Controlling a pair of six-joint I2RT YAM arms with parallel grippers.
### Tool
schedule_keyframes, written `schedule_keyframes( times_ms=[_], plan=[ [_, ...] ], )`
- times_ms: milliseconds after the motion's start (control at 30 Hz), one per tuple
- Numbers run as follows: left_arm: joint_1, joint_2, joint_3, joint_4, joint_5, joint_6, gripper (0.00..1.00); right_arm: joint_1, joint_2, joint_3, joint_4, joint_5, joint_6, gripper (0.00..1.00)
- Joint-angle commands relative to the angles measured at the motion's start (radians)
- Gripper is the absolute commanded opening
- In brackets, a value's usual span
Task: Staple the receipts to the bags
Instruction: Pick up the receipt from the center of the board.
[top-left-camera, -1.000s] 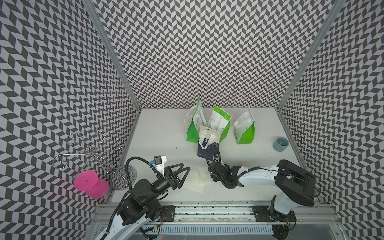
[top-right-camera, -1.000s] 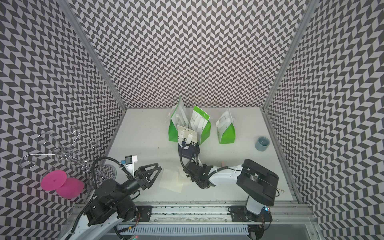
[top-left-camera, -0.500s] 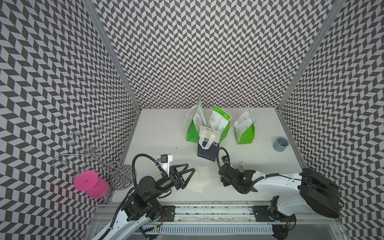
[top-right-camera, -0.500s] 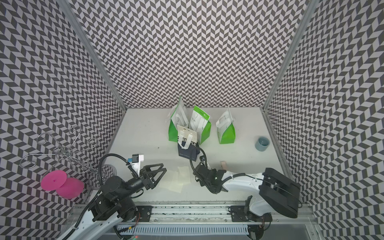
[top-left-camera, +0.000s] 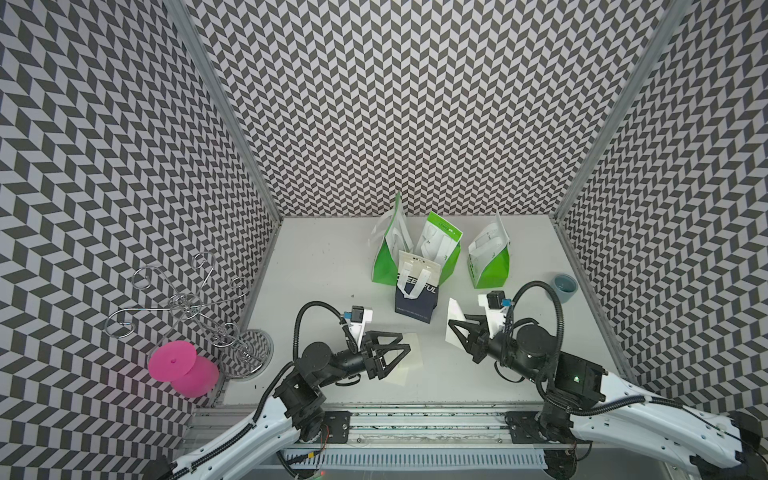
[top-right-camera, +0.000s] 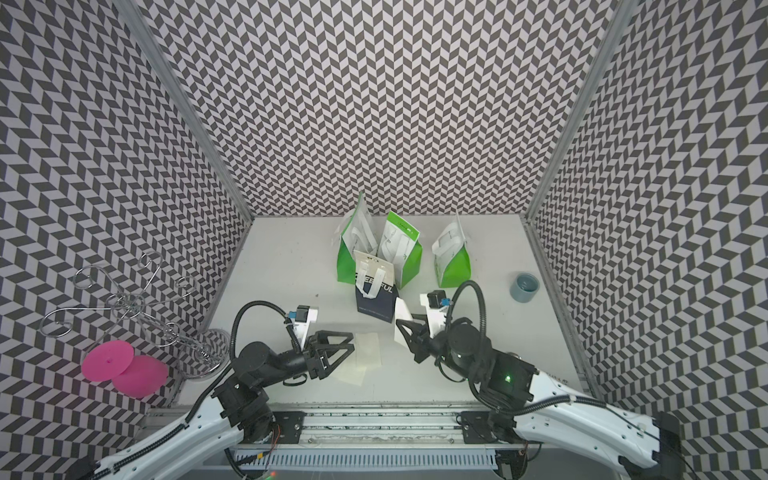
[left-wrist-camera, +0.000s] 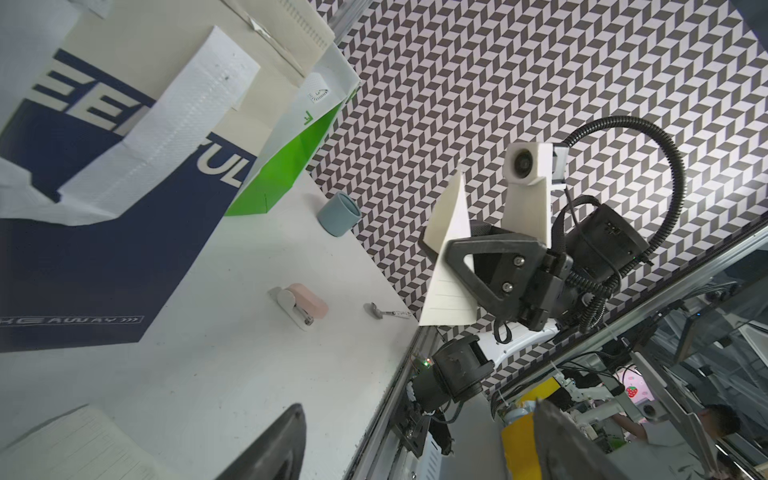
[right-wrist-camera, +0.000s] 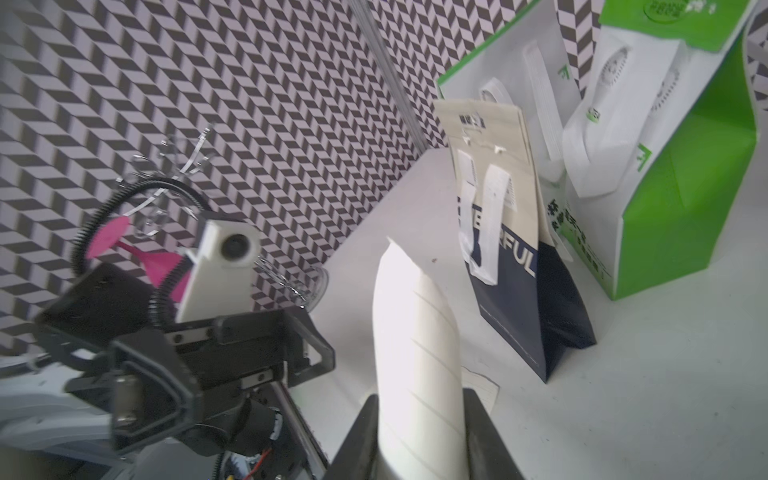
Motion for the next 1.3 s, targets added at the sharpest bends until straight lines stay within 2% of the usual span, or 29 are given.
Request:
schedule_keyframes(
  times_ms=[0,167,267,667,1033,1100,1133,1233,1267],
  plan=[
    [-0.019,0.074,0.023,0.197,0.055,-0.01,0.82,0.004,0.018,0.043,0.097,-0.099,-0.025,0.32],
    [-0.081,0.18,0.073,0.247,0.035,0.038,0.79,0.037,0.072,0.075,0.16,-0.157,-0.026,0.32],
    [-0.097,0.221,0.096,0.255,0.025,0.056,0.72,0.067,0.094,0.085,0.186,-0.147,-0.034,0.32],
    [-0.116,0.247,0.116,0.303,0.048,0.064,0.49,0.096,0.152,0.096,0.264,-0.145,-0.03,0.32],
    [-0.141,0.225,0.107,0.32,0.036,0.054,0.21,0.105,0.195,0.105,0.293,-0.141,-0.031,0.33],
    [-0.141,0.213,0.107,0.313,0.029,0.054,0.11,0.106,0.194,0.104,0.29,-0.139,-0.029,0.34],
    [-0.141,0.205,0.106,0.303,0.018,0.054,0.03,0.105,0.192,0.104,0.288,-0.137,-0.029,0.36],
    [-0.142,0.17,0.094,0.272,-0.029,0.057,0.0,0.105,0.176,0.101,0.273,-0.129,-0.028,0.43],
    [-0.14,0.152,0.088,0.265,-0.042,0.058,0.0,0.105,0.165,0.098,0.267,-0.123,-0.023,0.51]
  ],
)
